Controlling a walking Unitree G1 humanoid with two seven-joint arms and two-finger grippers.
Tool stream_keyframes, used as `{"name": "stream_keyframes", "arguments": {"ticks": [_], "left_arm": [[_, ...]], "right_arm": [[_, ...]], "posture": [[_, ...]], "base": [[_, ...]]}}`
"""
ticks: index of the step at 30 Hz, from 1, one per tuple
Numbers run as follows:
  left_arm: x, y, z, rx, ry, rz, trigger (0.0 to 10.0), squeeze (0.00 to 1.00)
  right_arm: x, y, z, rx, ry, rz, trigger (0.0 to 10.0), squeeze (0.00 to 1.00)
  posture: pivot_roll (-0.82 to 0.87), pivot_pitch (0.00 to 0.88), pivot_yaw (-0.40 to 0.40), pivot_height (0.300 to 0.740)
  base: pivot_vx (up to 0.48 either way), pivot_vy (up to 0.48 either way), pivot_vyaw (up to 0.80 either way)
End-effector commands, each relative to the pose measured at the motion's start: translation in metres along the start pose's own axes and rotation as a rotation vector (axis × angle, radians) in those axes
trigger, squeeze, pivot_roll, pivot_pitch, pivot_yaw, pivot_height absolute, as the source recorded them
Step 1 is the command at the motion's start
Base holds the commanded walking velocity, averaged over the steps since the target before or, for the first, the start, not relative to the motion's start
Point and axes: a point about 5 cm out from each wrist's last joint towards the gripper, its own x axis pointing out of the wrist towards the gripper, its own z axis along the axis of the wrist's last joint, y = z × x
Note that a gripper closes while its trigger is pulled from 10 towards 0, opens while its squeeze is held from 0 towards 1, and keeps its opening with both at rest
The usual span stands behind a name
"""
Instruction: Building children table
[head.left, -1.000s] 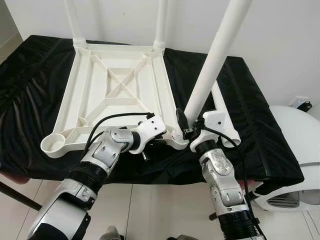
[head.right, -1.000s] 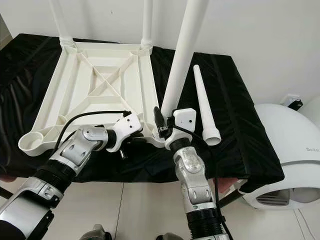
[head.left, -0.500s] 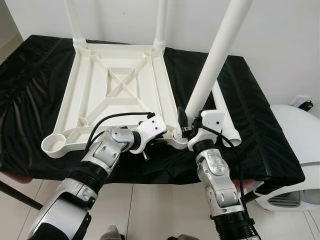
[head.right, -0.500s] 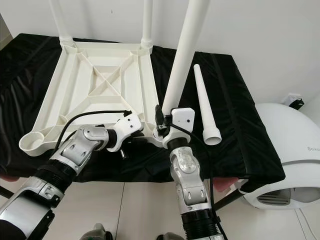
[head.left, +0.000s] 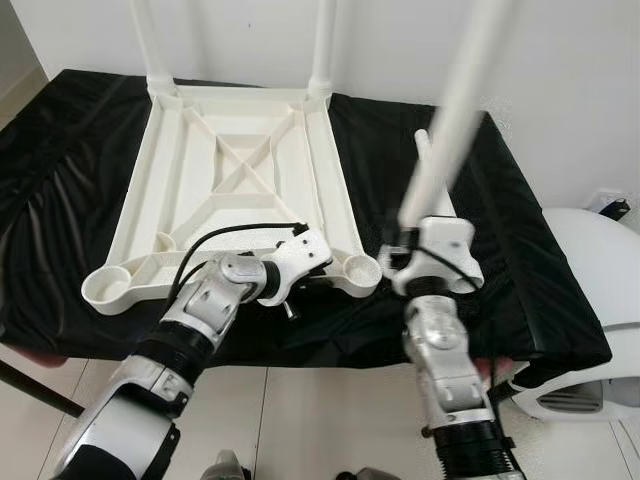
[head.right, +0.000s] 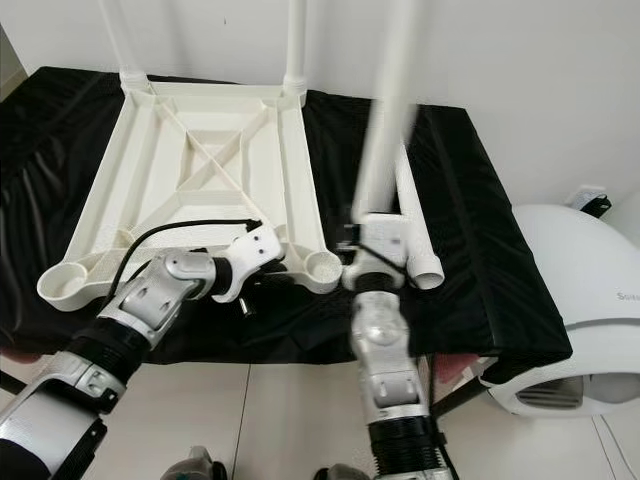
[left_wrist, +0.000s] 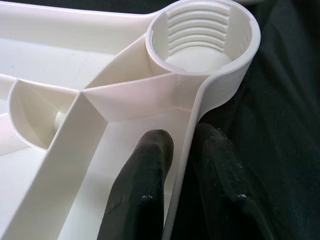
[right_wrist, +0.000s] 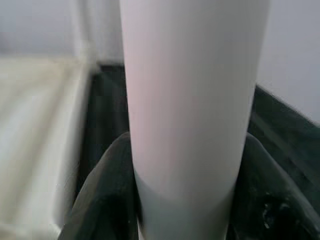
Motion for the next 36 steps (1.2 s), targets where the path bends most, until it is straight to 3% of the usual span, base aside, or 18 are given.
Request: {"name": "stream_keyframes", "arguments": {"ticks": [1,10,15,20,21,33,36], "left_arm": [[-0.004,0.01,0.011,0.036,-0.03,0.058,10.0,0.0],[-0.005,0.011,0.011,0.04,-0.031,0.059,10.0,0.0],[-0.005,0.011,0.012,0.039,-0.033,0.059,10.0,0.0],[-0.005,0.011,0.01,0.039,-0.03,0.059,10.0,0.0],[-0.005,0.011,0.009,0.04,-0.026,0.057,10.0,0.0],[-0.007,0.013,0.004,0.037,-0.018,0.065,10.0,0.0],[-0.009,0.013,0.002,0.035,-0.016,0.067,10.0,0.0]], "right_arm": [[-0.001,0.003,-0.003,-0.002,0.022,-0.003,10.0,0.0],[-0.002,0.004,-0.003,-0.001,0.023,-0.007,10.0,0.0],[0.003,0.003,0.007,0.04,-0.026,0.039,10.0,0.0],[0.012,-0.008,0.019,0.076,-0.099,0.084,10.0,0.0],[0.017,-0.012,0.027,0.111,-0.137,0.16,10.0,0.0],[0.033,-0.027,0.039,0.14,-0.189,0.363,10.0,0.0],[0.036,-0.028,0.038,0.162,-0.166,0.507,10.0,0.0]], "posture": [[0.01,0.032,-0.032,0.74],[0.01,0.031,-0.03,0.74],[0.01,0.024,-0.032,0.74],[0.0,0.017,-0.033,0.74],[0.0,0.015,-0.034,0.74],[0.0,0.004,-0.043,0.74],[0.0,0.007,-0.048,0.74]], "base": [[0.0,0.0,0.0],[0.0,0.0,0.0],[0.0,0.0,0.0],[0.0,0.0,0.0],[0.0,0.0,0.0],[0.0,0.0,0.0],[0.0,0.0,0.0]]}}
